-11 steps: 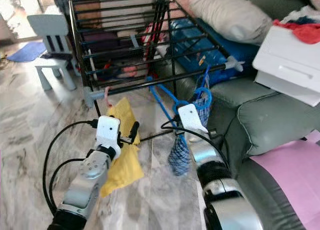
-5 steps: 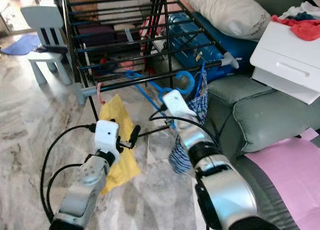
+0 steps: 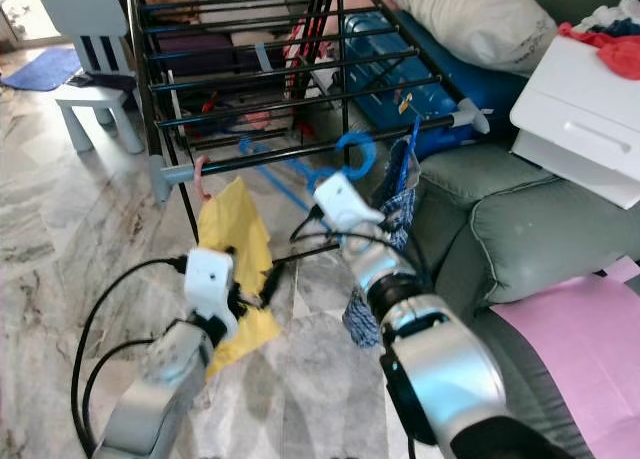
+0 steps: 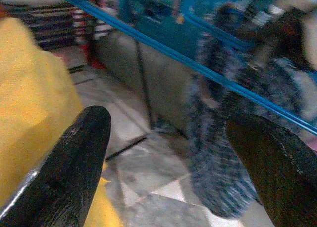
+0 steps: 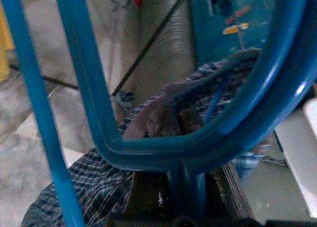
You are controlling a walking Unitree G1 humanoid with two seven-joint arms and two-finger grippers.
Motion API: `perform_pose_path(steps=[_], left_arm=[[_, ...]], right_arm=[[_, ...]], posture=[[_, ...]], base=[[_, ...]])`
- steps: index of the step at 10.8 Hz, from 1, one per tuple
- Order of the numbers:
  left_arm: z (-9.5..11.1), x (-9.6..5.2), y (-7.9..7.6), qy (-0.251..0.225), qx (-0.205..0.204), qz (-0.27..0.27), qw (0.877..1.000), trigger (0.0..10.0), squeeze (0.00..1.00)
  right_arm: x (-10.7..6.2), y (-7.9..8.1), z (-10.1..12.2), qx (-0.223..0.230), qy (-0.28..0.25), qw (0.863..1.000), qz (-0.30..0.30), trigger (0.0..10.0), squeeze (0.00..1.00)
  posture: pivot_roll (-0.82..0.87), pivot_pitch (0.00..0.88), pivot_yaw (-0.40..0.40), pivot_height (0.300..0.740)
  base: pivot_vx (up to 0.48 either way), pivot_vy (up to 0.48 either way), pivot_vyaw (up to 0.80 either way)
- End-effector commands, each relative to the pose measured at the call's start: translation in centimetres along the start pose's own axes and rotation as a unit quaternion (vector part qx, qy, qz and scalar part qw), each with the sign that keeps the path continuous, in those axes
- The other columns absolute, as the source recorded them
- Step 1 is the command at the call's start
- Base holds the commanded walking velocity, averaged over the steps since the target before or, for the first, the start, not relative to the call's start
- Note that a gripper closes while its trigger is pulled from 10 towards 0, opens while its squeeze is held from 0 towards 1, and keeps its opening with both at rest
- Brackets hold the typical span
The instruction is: Hang hanger
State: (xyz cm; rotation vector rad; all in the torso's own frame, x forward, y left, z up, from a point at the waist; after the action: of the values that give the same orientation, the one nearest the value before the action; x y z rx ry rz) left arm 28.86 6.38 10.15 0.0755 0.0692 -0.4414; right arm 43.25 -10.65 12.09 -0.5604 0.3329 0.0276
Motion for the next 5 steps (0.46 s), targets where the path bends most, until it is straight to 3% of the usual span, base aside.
perform_pose_path(steps=[1,5], left_arm=[[0.0,-0.6,-0.6,0.005,0.006,-0.019,1.000,10.0,0.00],[-0.1,-2.5,-0.3,0.025,0.010,-0.009,1.000,10.0,0.00]], right_arm=[[0.1,-1.1,0.9,0.022,-0.007,1.000,-0.018,10.0,0.00],[0.0,-0.3,2.3,0.026,-0.016,1.000,-0.005,10.0,0.00]], posture=[[0.10,0.141,-0.071,0.740],[0.17,0.167,-0.097,0.740]], base=[[0.000,0.000,0.00],[0.000,0.000,0.00]])
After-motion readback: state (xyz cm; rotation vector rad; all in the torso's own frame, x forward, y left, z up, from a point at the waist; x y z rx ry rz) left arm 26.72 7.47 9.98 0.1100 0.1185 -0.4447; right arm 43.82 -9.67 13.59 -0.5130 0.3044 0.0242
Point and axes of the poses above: a point about 5 cm out from each wrist's last joint towards the gripper, its own x axis pointing out of the wrist towards the gripper, its own z axis along the axis of the wrist's last joint, y = z × x, the point moved 4 cm from there along x, pointing out of the wrist towards the gripper, and after that the axes turned 6 degrees about x, right-handed, at the moved point
